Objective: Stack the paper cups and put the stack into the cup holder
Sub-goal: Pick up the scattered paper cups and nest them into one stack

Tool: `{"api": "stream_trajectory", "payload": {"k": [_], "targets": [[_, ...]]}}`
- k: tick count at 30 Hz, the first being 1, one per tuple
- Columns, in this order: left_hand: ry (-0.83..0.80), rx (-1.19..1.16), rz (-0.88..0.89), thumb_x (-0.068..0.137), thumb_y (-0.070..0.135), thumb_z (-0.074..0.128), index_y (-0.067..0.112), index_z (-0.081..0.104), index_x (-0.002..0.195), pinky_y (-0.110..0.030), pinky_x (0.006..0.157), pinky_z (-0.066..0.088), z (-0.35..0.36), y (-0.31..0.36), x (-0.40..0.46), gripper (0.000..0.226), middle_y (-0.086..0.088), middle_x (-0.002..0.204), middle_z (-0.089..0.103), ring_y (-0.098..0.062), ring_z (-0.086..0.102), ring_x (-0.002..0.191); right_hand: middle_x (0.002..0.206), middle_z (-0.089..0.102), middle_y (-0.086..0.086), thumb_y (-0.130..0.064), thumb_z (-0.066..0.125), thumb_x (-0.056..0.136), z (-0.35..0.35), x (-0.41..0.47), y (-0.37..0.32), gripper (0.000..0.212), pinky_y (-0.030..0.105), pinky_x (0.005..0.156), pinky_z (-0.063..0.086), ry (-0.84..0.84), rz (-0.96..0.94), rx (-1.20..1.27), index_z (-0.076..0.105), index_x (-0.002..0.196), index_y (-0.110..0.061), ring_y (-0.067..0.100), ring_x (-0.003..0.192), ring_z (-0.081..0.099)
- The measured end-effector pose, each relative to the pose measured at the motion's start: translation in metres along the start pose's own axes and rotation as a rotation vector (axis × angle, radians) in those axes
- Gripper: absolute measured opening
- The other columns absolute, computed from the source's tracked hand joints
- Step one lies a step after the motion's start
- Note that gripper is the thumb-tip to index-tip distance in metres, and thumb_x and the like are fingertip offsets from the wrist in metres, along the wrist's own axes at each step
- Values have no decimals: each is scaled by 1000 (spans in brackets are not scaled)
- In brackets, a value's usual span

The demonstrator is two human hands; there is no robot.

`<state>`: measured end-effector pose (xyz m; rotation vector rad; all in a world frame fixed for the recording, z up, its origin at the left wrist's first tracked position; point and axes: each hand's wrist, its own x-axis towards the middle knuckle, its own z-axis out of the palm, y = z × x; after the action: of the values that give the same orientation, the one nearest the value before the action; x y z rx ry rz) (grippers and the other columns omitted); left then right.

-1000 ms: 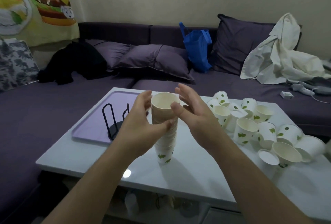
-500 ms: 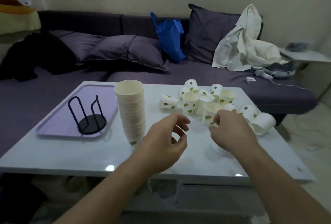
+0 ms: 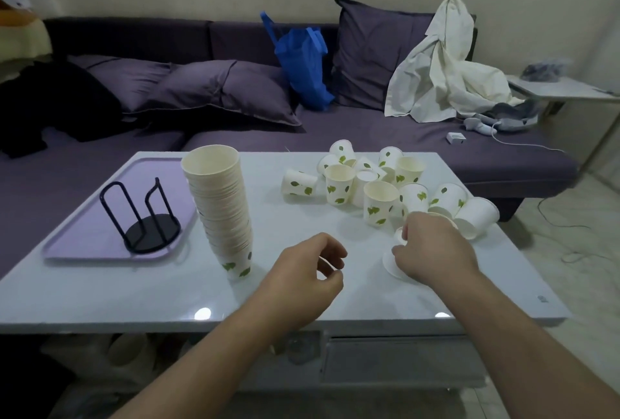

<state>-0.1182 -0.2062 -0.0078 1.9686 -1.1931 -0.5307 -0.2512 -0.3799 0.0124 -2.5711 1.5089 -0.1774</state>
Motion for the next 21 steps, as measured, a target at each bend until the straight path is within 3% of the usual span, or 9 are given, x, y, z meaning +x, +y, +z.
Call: {"api": "stream_trajectory", "payload": {"k": [3,6,10,13,15,18,21], "targets": [[-10,5,-5,98,24,64,38,63,114,-19,80,60,2,-2,0,21,21,106,69,3,67,100,82,60,1,-11,61,88,4,0,-1,8,29,54,41,-70,-5,-26,54,89,-16,19,68,56],[-16,22,-10,97,25,66,37,62,116,-23,85,61,3,-3,0,22,21,109,67,4,66,101,87,62,0,-12,59,89,2,-2,-7,7,32,57,48,-55,-86,-2,60,92,-17,20,75,59],[14,64,20,88,42,79,37,49,136,-22,98,52,3,-5,1,57,21,131,53,1,55,117,79,65,-4,-11,74,88,-11,-11,-18,19,34,67,57,-149,-263,313,65,77,-23,14,73,60],[5,62,5,86,49,80,40,47,136,-16,84,49,1,-1,0,60,20,127,55,-3,58,108,83,69,10,-14,83,87,-24,-20,-21,20,27,64,53,-288,-364,551,69,74,-22,11,66,56],[15,49,-14,89,51,77,40,51,132,-16,79,49,0,0,-1,52,19,120,61,-3,60,101,83,69,6,-17,80,91,-25,-18,-16,14,21,57,48,-320,-355,633,71,80,-20,8,62,55],[22,35,-72,88,56,76,39,51,129,-22,81,53,-2,0,-1,51,19,116,61,-4,61,99,90,70,-6,-24,76,94,-20,-7,-3,7,24,64,46,-168,-255,678,71,90,-24,9,67,60],[19,18,-123,87,58,75,38,52,130,-24,82,53,-5,-2,-2,52,18,118,62,-5,61,101,99,67,-7,-20,71,91,-16,9,16,11,35,75,53,91,-89,329,63,97,-23,19,87,63]]}}
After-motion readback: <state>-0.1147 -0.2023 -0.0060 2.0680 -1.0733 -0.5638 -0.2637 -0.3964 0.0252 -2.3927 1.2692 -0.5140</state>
